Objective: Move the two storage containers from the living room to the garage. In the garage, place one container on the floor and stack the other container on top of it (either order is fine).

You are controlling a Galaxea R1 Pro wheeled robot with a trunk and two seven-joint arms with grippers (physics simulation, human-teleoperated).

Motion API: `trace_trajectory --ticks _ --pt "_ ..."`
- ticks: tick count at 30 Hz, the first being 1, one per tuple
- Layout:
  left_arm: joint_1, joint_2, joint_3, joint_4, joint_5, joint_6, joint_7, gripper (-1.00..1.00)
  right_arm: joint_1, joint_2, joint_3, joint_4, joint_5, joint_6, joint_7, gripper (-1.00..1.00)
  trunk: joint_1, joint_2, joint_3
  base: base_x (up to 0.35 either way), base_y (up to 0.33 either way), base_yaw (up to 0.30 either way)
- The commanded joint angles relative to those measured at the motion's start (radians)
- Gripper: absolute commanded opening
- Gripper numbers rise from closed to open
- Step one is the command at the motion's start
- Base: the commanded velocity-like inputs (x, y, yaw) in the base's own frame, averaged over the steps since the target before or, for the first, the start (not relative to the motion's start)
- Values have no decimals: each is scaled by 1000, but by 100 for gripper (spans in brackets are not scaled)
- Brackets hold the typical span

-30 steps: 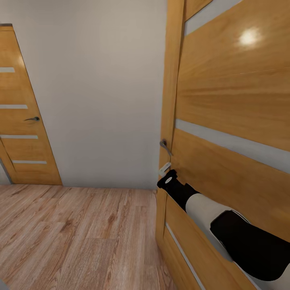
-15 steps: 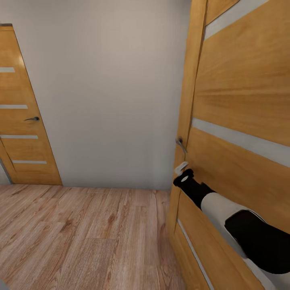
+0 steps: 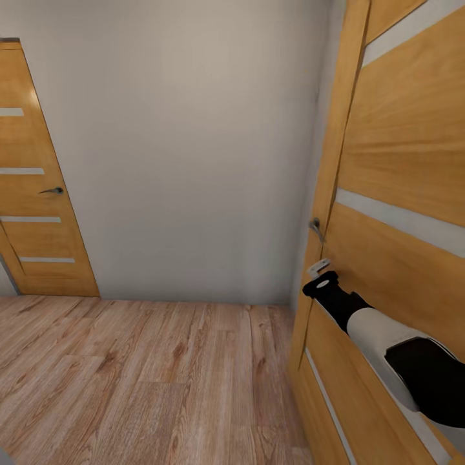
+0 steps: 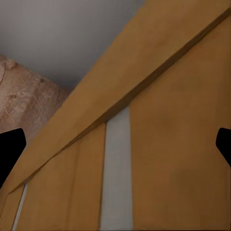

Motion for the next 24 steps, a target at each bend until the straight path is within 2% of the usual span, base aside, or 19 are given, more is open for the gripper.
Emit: trace_trajectory --ticks 1,13,18,24 --pt "0 0 2 -1 3 -2 0 100 0 -3 -5 -2 22 9 -3 100 0 -1 -1 0 0 0" --pt "0 -1 2 -1 3 -2 0 100 0 -26 -12 -2 21 9 -4 100 0 -1 -1 0 0 0" --pt "0 -1 2 -1 2 -2 0 100 0 -57 -52 -2 22 9 -2 100 0 -1 -1 0 0 0" --pt "0 -1 2 -1 3 -2 0 100 0 -69 -66 -2 23 8 -2 100 0 -1 -1 0 0 0"
